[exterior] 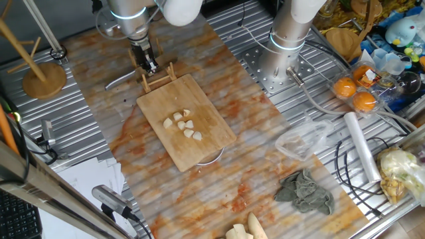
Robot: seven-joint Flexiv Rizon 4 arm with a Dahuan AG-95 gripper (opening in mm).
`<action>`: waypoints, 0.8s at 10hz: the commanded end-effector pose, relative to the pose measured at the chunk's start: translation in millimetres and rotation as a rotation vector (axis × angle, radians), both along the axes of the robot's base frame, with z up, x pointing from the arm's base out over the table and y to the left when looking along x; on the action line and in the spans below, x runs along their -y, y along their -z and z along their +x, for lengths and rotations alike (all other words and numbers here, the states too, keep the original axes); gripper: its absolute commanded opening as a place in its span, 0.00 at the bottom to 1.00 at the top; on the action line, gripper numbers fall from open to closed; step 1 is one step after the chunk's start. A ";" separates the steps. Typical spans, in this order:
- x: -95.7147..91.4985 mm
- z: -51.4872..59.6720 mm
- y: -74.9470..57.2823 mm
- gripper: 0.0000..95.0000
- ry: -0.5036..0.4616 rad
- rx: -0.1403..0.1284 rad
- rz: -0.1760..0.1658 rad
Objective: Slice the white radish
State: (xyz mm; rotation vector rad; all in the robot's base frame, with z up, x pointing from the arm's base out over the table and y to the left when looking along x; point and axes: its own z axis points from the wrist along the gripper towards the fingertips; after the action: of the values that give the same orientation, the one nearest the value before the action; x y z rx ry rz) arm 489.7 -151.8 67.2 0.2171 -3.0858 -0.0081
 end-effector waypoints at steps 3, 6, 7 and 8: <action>0.2 0.1 0.5 0.40 -0.017 -0.003 0.004; -0.2 1.0 -18.7 0.40 -0.019 -0.036 0.017; -3.1 2.6 -41.1 0.40 -0.015 -0.057 0.028; -7.3 4.7 -59.6 0.40 -0.003 -0.070 0.040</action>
State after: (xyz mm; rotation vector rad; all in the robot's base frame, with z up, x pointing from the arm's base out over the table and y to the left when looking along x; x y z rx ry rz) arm 493.7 -144.3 124.2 0.2232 -3.0197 -0.0739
